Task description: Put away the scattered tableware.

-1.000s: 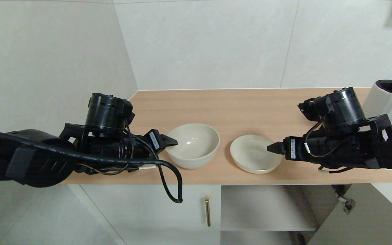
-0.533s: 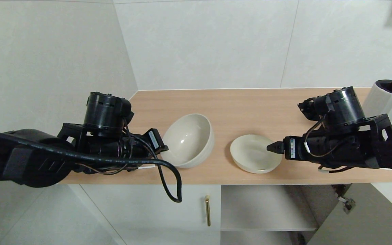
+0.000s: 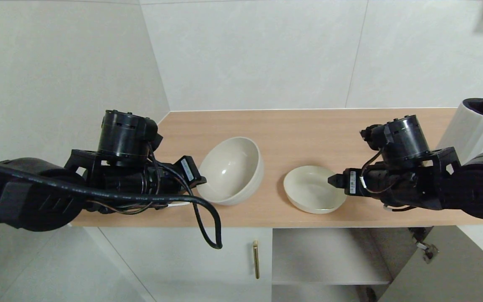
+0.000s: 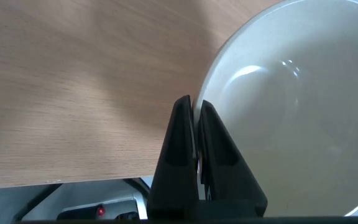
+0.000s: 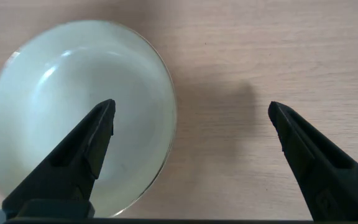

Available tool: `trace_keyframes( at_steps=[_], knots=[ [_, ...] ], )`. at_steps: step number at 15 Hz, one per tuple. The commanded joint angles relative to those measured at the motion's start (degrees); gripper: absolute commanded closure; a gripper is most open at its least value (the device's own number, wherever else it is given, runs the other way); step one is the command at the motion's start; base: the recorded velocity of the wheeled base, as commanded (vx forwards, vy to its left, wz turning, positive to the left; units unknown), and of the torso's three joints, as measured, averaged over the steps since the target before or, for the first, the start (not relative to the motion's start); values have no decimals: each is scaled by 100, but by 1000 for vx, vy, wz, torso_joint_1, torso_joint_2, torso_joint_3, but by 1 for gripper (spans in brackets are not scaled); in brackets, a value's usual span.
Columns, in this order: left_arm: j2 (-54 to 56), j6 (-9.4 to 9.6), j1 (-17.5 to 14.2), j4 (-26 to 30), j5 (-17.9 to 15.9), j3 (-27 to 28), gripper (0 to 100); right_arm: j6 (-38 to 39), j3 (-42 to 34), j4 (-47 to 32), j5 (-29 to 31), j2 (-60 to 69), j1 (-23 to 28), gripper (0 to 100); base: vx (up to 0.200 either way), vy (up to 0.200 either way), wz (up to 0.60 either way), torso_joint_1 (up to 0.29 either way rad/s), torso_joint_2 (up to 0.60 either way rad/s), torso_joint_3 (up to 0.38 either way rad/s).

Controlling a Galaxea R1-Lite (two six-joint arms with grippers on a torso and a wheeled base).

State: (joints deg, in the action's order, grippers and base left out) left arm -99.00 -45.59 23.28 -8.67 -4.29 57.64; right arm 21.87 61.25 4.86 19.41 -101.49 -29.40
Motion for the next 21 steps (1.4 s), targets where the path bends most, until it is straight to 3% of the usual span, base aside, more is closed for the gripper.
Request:
trace_keyframes(
  at_steps=[1, 7, 8, 17, 21],
  knots=[
    [21, -2, 1, -3, -2, -7, 100, 1, 10, 6, 2, -117, -4, 0, 0, 0, 0, 0, 0, 0],
    [21, -2, 1, -3, -2, -7, 100, 1, 10, 6, 10, -187, -4, 0, 0, 0, 0, 0, 0, 0],
    [21, -2, 1, -3, -2, -7, 100, 1, 10, 6, 10, -187, -4, 100, 0, 0, 0, 0, 0, 0],
    [56, -2, 1, -3, -2, -7, 100, 10, -7, 6, 10, -108, -22, 100, 0, 0, 0, 0, 0, 0],
    [566, 68, 1, 32, -10, -156, 100, 1, -236, -108, -157, 551, -13, 100, 0, 0, 0, 0, 0, 0]
  ],
)
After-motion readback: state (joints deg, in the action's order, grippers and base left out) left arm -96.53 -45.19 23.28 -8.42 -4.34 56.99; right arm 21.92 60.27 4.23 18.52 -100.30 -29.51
